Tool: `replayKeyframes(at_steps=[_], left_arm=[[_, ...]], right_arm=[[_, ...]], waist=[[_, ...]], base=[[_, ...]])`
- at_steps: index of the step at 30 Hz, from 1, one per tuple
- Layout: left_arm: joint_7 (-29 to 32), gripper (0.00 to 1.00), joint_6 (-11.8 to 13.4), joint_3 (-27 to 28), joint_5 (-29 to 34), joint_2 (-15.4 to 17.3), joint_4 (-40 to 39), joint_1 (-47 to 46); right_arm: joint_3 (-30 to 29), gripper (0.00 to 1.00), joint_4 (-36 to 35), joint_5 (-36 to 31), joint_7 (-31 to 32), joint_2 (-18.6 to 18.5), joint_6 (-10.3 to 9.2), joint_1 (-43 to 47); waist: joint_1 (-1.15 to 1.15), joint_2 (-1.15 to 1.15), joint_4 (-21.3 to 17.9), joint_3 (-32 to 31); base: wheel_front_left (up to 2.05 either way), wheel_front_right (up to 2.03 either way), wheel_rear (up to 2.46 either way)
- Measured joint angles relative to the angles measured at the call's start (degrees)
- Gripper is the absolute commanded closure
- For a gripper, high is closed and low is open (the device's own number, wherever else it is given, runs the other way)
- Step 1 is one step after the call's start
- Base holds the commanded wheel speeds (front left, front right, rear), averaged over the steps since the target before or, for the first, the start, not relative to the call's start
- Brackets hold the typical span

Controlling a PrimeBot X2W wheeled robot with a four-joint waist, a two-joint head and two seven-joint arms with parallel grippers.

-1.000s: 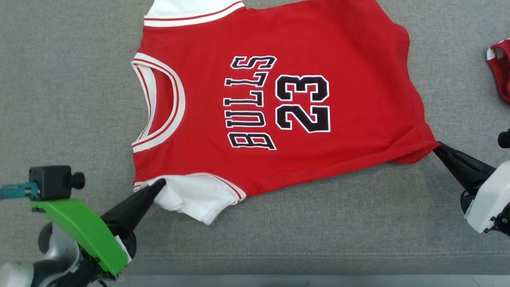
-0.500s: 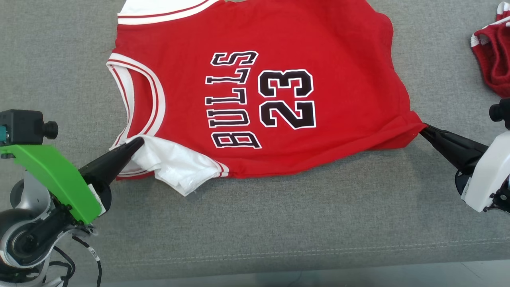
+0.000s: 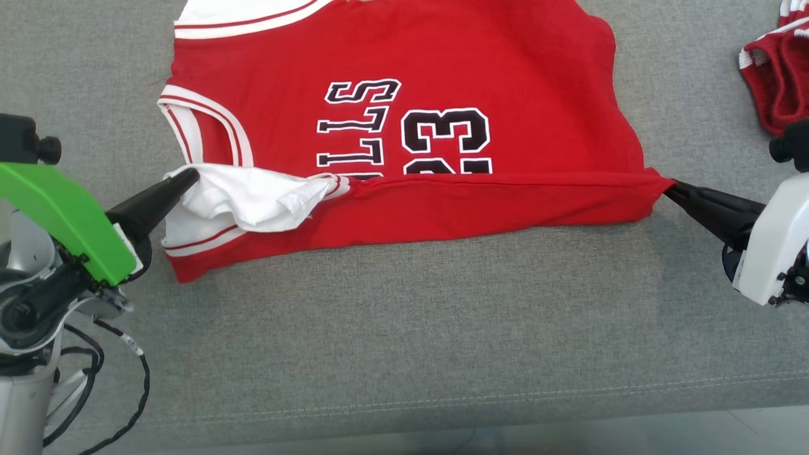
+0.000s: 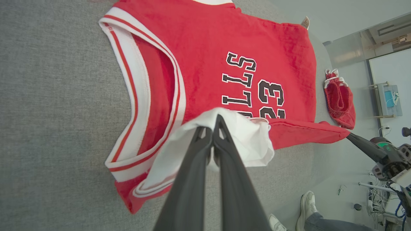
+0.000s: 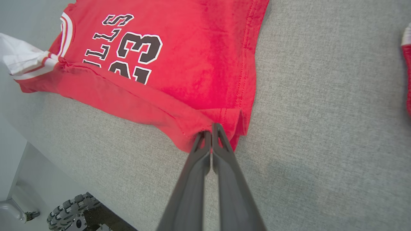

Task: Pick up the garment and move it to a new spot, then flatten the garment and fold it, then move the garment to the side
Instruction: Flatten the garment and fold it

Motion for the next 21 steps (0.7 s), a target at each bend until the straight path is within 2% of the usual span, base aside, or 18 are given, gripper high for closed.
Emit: replayKeyframes(at_steps=[7,21], left_arm=[[1.48,1.0,0.0,-0.14,2.87,-1.45,3.82,-4.06],[2.4,1.0,0.0,0.56,7.08,-4.56,12.13,-10.92]], right_arm=[[0.37,1.0,1.57,0.13,1.62,0.27,-0.1,-4.59],[2.32,1.0,6.46,-2.08,1.62,3.26,-0.14,-11.39]], waist=[[0.0,0.0,-0.17,0.93],[0.0,0.0,-0.85,2.67]], base=[[0.0,0.0,0.0],[0.0,0.0,0.0]])
